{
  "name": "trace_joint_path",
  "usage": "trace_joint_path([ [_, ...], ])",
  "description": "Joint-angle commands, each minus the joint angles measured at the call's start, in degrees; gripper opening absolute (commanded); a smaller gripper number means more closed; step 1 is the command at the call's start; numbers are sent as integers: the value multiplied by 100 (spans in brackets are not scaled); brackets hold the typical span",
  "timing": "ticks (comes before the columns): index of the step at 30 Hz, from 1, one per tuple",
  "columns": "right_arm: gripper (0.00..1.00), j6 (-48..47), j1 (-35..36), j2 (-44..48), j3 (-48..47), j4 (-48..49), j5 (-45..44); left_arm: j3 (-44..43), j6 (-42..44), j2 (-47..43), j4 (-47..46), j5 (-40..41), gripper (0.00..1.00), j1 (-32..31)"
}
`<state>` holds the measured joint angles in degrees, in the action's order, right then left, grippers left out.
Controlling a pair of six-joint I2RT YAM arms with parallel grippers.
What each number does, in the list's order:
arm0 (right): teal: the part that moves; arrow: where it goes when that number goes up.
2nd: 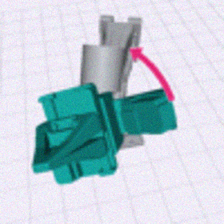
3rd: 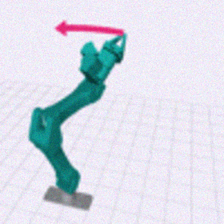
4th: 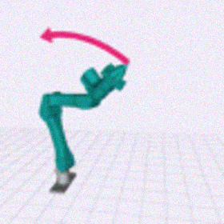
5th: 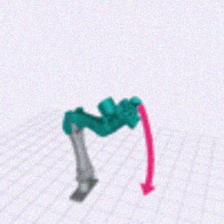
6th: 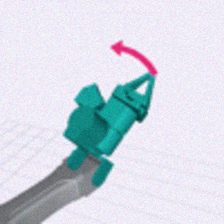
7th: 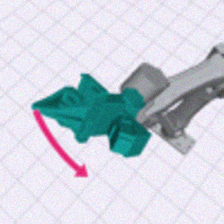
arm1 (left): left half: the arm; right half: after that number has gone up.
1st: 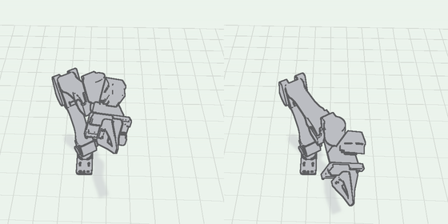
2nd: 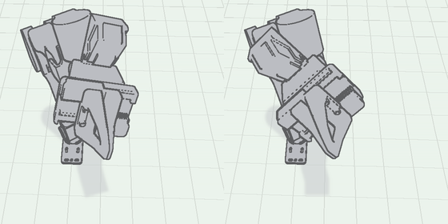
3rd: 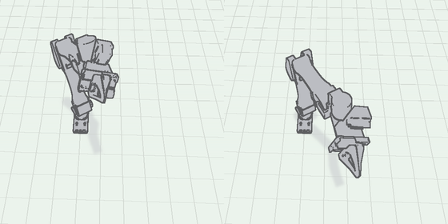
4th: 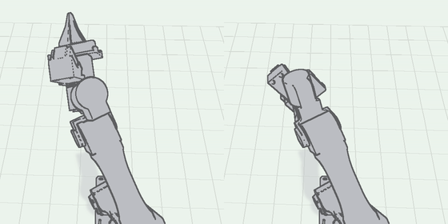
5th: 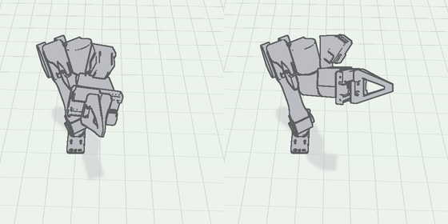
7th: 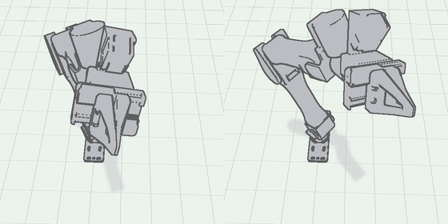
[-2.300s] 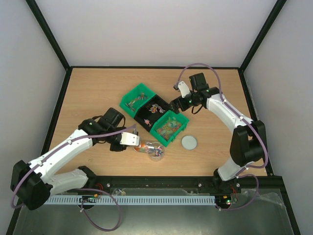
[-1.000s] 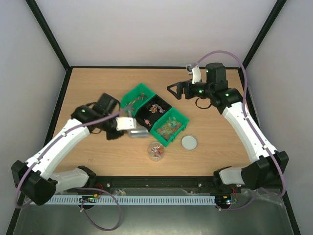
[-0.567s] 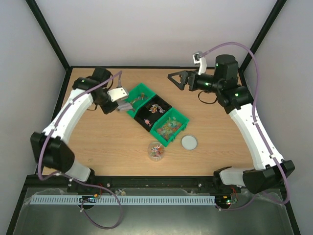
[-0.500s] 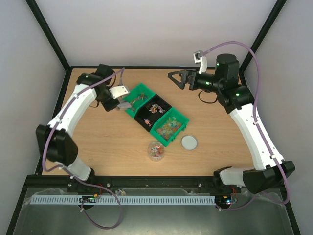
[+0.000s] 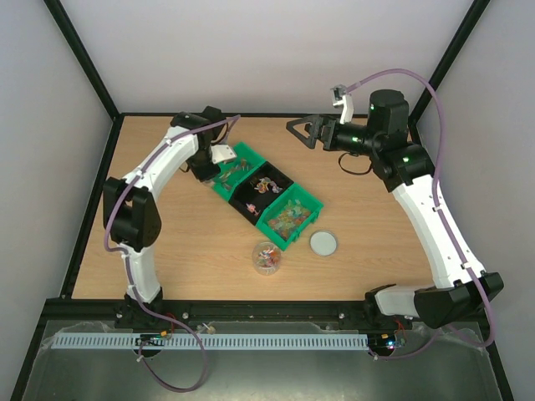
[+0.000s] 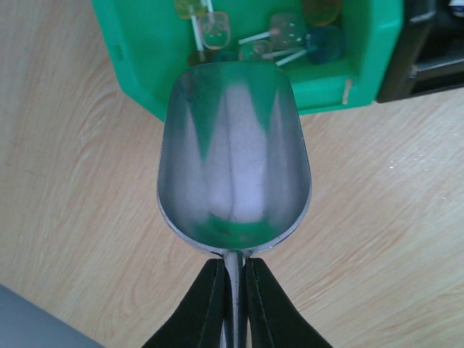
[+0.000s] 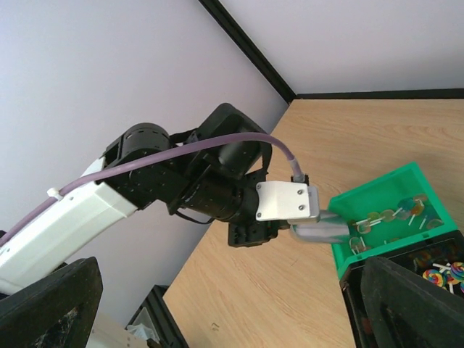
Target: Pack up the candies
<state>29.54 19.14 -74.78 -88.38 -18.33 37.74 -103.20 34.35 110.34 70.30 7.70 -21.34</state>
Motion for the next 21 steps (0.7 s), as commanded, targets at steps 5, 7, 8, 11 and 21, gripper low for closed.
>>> trace_joint_path([
  [5, 99, 214, -6, 31, -180, -65, 277, -259, -7, 469, 392, 821, 2, -66],
  [7, 99, 233, -6, 27, -159, -64, 270, -323, 25, 575, 405, 903, 2, -63],
  [8, 99, 227, -6, 13, -154, -73, 276, -361, 46, 627, 401, 915, 2, -64],
  [11, 99, 188, -6, -33, -185, -120, 260, -504, 56, 808, 400, 880, 2, -72],
  [21, 98, 190, -8, -54, 154, -26, 271, -454, -88, 1005, -69, -119, 2, 19],
])
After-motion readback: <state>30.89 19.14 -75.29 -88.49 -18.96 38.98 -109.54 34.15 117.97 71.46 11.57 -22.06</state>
